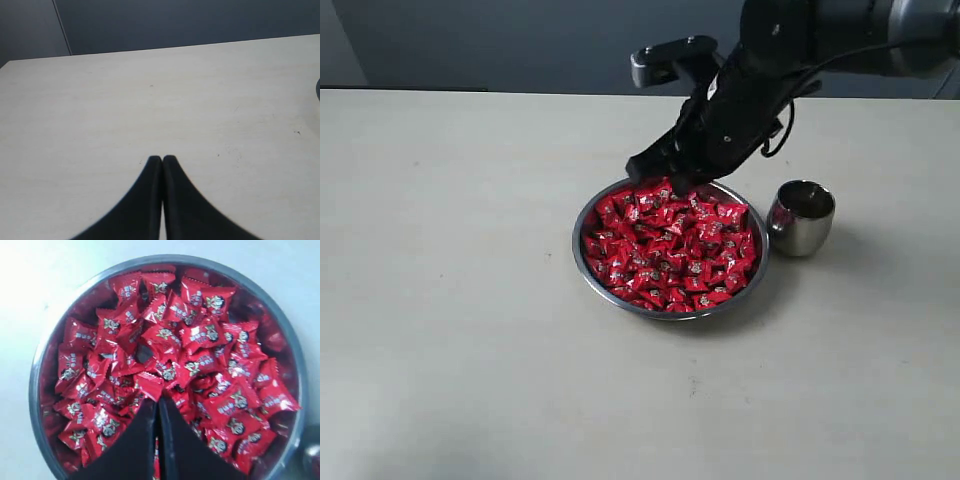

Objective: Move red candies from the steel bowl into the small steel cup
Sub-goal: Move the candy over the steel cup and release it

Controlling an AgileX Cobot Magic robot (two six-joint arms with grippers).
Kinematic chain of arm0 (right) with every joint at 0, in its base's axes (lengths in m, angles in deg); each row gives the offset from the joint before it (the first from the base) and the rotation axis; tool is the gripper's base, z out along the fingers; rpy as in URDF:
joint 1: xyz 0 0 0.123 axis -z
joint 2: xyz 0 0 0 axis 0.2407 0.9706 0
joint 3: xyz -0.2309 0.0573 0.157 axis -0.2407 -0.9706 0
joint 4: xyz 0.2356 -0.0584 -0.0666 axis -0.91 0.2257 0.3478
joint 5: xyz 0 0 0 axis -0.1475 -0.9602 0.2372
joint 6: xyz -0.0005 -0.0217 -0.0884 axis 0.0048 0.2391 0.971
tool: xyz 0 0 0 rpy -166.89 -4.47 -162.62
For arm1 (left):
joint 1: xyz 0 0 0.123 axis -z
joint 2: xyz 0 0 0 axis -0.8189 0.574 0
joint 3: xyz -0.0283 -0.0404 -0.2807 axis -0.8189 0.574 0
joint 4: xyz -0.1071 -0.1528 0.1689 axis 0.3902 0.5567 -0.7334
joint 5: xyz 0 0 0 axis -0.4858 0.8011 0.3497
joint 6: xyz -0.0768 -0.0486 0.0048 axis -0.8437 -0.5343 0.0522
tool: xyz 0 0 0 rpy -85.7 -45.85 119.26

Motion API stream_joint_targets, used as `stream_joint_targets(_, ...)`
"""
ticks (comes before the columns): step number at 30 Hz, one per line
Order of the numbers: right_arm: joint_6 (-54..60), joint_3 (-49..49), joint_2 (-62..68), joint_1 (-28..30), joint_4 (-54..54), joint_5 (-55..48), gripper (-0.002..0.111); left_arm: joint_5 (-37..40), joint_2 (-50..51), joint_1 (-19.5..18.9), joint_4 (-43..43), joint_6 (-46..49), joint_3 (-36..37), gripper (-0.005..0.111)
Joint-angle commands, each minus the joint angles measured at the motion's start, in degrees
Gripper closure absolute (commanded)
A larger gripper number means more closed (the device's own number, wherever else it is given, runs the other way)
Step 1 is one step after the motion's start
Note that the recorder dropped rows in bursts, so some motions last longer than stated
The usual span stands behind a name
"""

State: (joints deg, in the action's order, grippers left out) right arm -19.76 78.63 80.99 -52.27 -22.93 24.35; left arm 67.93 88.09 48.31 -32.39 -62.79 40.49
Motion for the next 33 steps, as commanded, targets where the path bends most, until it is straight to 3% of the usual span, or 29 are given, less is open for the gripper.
stream_joint_targets(1,-4.1,-0.7,-3.3,3.9,4.8,-2.6,0.108,-0.3,-0.3,0.5,-0.1,-0.1,-0.5,0.106)
stream_joint_targets(6,-4.1,-6.2,-7.2,9.2,4.9,-1.4,0.108,-0.3,-0.3,0.5,-0.1,-0.1,-0.5,0.106)
stream_joint_targets(15,-4.1,-18.0,-12.4,17.6,2.6,10.1,0.108,-0.3,-0.3,0.5,-0.1,-0.1,-0.5,0.106)
stream_joint_targets(33,-4.1,-19.1,-5.1,18.4,2.9,21.1,0.107,-0.3,-0.3,0.5,-0.1,-0.1,-0.5,0.106)
